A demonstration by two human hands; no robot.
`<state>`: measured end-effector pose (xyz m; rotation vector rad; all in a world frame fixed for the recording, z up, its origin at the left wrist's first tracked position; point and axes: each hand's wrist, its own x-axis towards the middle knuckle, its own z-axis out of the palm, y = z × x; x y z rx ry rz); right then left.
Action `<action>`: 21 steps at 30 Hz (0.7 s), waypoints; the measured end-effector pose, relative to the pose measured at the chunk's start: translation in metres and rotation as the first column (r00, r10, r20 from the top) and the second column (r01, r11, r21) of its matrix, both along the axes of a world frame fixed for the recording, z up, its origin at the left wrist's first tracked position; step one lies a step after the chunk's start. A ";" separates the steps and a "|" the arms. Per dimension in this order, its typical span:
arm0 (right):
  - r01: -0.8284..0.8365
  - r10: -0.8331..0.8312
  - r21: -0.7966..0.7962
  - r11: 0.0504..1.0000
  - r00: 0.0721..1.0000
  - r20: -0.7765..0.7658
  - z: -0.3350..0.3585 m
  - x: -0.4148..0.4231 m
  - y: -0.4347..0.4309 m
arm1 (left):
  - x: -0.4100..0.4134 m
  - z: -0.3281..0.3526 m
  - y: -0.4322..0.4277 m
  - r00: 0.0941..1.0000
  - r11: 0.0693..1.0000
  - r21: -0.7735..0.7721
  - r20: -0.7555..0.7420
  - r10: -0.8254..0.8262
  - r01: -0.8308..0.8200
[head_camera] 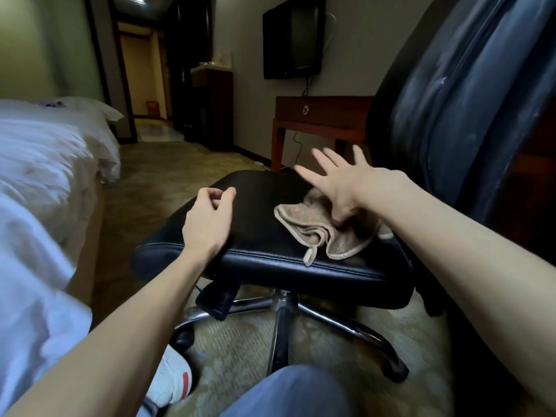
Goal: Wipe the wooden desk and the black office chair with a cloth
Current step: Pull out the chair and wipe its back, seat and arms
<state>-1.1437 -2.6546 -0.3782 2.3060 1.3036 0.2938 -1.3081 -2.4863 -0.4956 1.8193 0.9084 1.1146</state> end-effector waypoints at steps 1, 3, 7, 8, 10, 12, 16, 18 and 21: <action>0.087 -0.090 -0.028 0.996 0.991 -0.095 0.000 0.005 0.001 | -0.001 0.000 0.000 1.000 1.000 -0.005 0.005 -0.004 0.004; 0.157 -0.135 0.031 0.987 0.920 -0.369 0.000 0.012 -0.004 | -0.002 0.000 0.000 1.000 1.000 -0.004 0.006 -0.009 0.009; 0.433 0.100 0.483 0.761 0.658 -0.746 -0.029 0.031 -0.011 | -0.004 0.001 -0.001 1.000 1.000 0.008 0.006 -0.023 0.023; 0.434 0.091 0.542 0.720 0.715 -0.693 -0.042 0.039 -0.008 | -0.005 0.001 -0.001 1.000 1.000 0.010 0.004 -0.022 0.022; 0.416 -0.016 0.529 0.740 0.797 -0.604 -0.071 0.052 -0.001 | -0.005 0.001 -0.002 1.000 1.000 0.022 -0.007 -0.016 0.016; 0.462 -0.120 0.520 0.718 0.819 -0.561 -0.083 0.054 0.001 | -0.005 0.001 -0.002 1.000 0.999 0.054 -0.028 0.002 0.000; 0.378 -0.052 0.602 0.703 0.872 -0.487 -0.072 0.049 -0.007 | -0.005 -0.001 0.001 0.998 0.996 0.090 -0.054 0.012 -0.007; 0.323 0.043 0.652 0.686 0.876 -0.480 -0.074 0.036 -0.013 | -0.004 -0.001 0.001 0.996 0.994 0.107 -0.085 0.013 -0.004; 0.268 0.241 0.718 0.643 0.819 -0.522 -0.077 0.011 -0.021 | -0.004 0.001 0.001 0.996 0.993 0.114 -0.093 0.007 0.004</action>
